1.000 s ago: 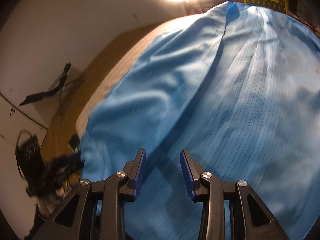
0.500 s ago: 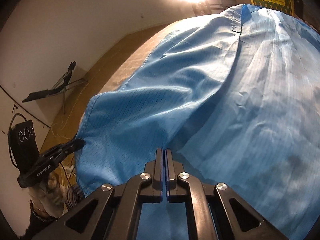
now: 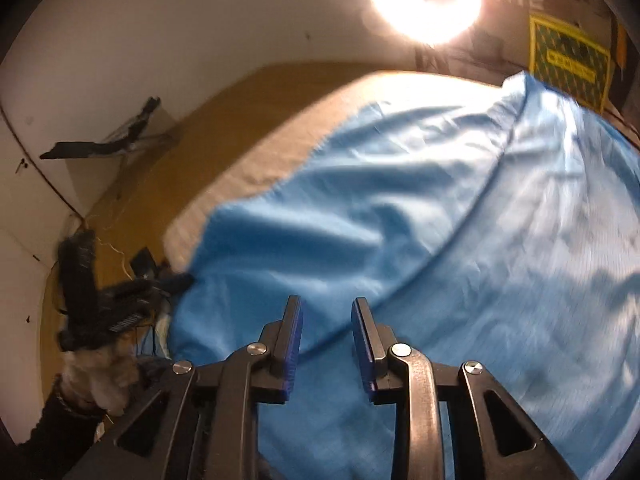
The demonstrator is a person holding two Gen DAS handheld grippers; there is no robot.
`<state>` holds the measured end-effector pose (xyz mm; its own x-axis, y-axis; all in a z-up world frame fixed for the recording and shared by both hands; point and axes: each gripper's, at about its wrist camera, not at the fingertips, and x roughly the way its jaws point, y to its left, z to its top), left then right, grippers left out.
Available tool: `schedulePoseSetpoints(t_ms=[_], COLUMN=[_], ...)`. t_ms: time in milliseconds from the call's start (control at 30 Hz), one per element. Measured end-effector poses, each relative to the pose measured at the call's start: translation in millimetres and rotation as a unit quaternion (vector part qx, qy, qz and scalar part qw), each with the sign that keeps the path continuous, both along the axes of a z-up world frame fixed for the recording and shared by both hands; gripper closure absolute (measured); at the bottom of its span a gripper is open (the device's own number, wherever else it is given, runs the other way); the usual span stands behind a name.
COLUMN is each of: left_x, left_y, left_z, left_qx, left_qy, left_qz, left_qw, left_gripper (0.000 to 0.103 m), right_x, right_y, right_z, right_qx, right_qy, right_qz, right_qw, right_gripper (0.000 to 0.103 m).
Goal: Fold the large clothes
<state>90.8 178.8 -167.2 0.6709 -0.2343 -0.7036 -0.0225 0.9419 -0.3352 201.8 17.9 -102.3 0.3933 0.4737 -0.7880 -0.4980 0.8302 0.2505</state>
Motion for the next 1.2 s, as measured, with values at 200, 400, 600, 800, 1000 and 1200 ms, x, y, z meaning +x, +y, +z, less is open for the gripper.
schedulePoseSetpoints(t_ms=[200,400,600,800,1000,1200], left_x=[-13.4,-2.9,4.4,-1.3,-16.2,-16.6], left_y=[7.7,5.5,-3.0,5.2,12.8,16.9], left_z=[4.7,-3.4,-8.5,-6.0,-2.2,-7.6], left_qx=[-0.016,-0.048,-0.073,-0.091,-0.088,-0.097], left_qy=[-0.014,-0.002,0.008,0.006,0.003,0.003], left_qz=[0.004,-0.017,-0.04,-0.034,-0.024,-0.002], left_qw=[0.9998,0.9987,0.9965,0.9952,0.9959,0.9953], left_gripper=[0.041,0.034,0.075,0.098,0.098,0.035], right_x=[21.8,65.5,85.5,109.9,140.5,142.0], right_y=[26.9,28.8,69.2,127.4,145.3,125.2], right_z=[-35.0,-46.6,-35.0,-57.0,-79.1,-69.8], right_qx=[-0.043,-0.014,0.002,-0.027,-0.044,0.01], right_qy=[0.003,0.044,0.031,0.034,0.014,0.055], right_qz=[-0.006,-0.036,-0.008,0.017,-0.033,-0.043], right_qw=[0.999,0.998,0.999,0.999,0.998,0.998], right_gripper=[0.076,0.076,0.067,0.069,0.074,0.07])
